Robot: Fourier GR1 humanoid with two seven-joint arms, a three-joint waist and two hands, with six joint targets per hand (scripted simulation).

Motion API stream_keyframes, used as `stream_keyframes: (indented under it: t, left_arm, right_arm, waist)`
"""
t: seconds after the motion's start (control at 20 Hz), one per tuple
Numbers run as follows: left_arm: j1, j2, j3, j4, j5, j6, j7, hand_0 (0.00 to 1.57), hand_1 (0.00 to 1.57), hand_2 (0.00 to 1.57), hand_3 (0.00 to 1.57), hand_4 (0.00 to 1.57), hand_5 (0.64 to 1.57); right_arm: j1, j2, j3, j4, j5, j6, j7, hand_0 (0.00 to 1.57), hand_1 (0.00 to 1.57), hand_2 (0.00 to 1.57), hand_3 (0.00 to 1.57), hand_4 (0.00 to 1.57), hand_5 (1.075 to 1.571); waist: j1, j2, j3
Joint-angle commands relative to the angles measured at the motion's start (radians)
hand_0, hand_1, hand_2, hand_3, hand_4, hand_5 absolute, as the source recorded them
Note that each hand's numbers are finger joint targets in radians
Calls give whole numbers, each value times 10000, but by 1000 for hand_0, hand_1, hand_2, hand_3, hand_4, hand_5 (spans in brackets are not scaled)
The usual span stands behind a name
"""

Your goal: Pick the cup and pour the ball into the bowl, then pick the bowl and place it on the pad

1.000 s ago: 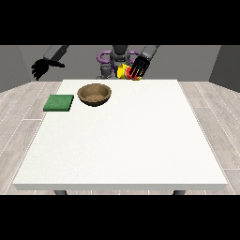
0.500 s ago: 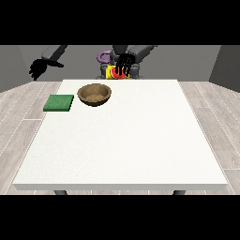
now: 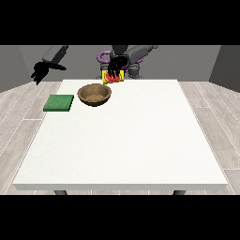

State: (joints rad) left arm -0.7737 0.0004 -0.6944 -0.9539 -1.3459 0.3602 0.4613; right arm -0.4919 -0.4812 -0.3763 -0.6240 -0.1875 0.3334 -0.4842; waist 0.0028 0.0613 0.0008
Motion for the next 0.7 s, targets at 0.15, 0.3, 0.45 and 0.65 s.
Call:
stream_keyframes:
  t: [0.15,0.3,0.45,0.65]
  left_arm:
    - [-333,-4,-788,-11,-481,-1858,-219,0,0,1571,1571,1196,1434]
    - [-945,-4,-1217,274,-1275,-2663,-183,0,0,1571,1571,1247,1385]
    - [-1170,113,-1000,468,-1598,-2871,-861,769,769,1571,1571,1200,1416]
    - [-2102,2,-1188,86,-2078,-4129,-1036,1546,1546,1571,1571,1197,1457]
  right_arm:
    - [-268,540,360,-26,136,-187,168,0,0,0,190,0,1521]
    - [-335,103,234,136,-2,337,237,0,0,0,149,0,1521]
    - [-393,77,223,83,-8,22,643,0,0,0,239,0,1521]
    - [-221,532,354,315,128,-246,364,0,0,0,191,0,1515]
  waist:
    - [-387,-138,-2]
    - [-533,-177,4]
    - [-373,-408,-4]
    - [-132,-681,-1]
